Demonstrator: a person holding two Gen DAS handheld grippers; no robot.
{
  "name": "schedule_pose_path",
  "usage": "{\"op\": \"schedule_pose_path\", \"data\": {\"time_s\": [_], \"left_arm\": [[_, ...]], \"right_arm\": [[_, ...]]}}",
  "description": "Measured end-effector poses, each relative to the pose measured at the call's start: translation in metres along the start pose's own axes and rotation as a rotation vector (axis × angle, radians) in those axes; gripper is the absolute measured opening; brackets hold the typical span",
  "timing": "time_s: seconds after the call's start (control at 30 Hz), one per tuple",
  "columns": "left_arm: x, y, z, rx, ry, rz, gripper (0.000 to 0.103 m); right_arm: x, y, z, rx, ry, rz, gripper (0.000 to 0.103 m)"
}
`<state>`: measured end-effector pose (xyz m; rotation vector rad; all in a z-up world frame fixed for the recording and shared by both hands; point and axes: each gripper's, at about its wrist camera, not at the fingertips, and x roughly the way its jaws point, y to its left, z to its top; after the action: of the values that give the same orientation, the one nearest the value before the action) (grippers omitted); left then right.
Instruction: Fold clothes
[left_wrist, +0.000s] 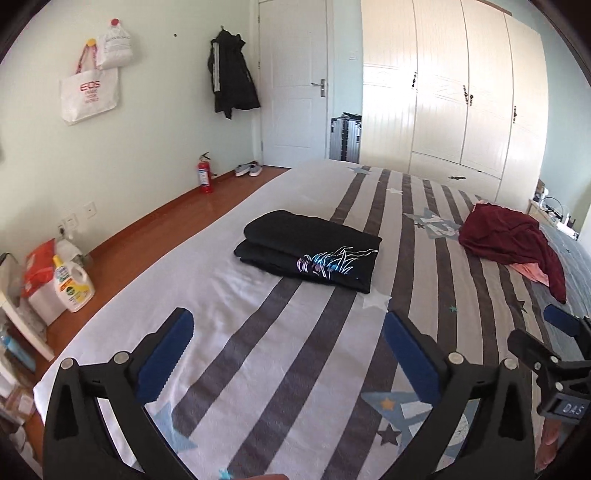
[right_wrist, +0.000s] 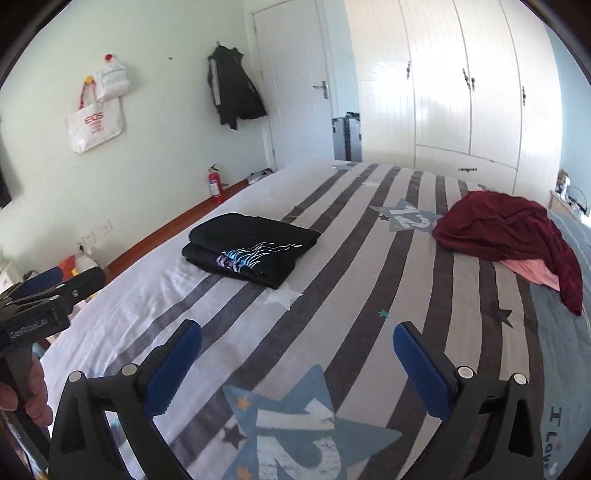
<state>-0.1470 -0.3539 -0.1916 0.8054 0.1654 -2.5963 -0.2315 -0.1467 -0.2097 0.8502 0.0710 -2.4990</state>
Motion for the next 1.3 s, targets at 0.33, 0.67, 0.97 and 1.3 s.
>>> {"op": "schedule_pose_path", "data": {"time_s": [0.33,0.67,0.97,1.3], "left_arm": [[-0.097,-0.034,-0.079,-0.012,-0.093,0.048,0.102],[-0.227,-0.035,-0.110,-0.066,-0.093,0.082,0.102],[-0.275,-0.035,-0.101,-0.070,-0.128,0.079,0.102],[-0.276,-0.041,-0.099,-0.067,-0.135,0.067,0.102]], "right_arm": [[-0.099,-0.023,-0.062,-0.049,-0.134,0.060,0.103],[-0.222,-0.010,-0.102,-0.039,-0.197,0.066,0.103],[-0.275,0.006,-0.099,-0.069,-0.209,0.075,0.103],[-0.272,0.003,-0.093,-0.066,-0.200,0.060,0.103]]}}
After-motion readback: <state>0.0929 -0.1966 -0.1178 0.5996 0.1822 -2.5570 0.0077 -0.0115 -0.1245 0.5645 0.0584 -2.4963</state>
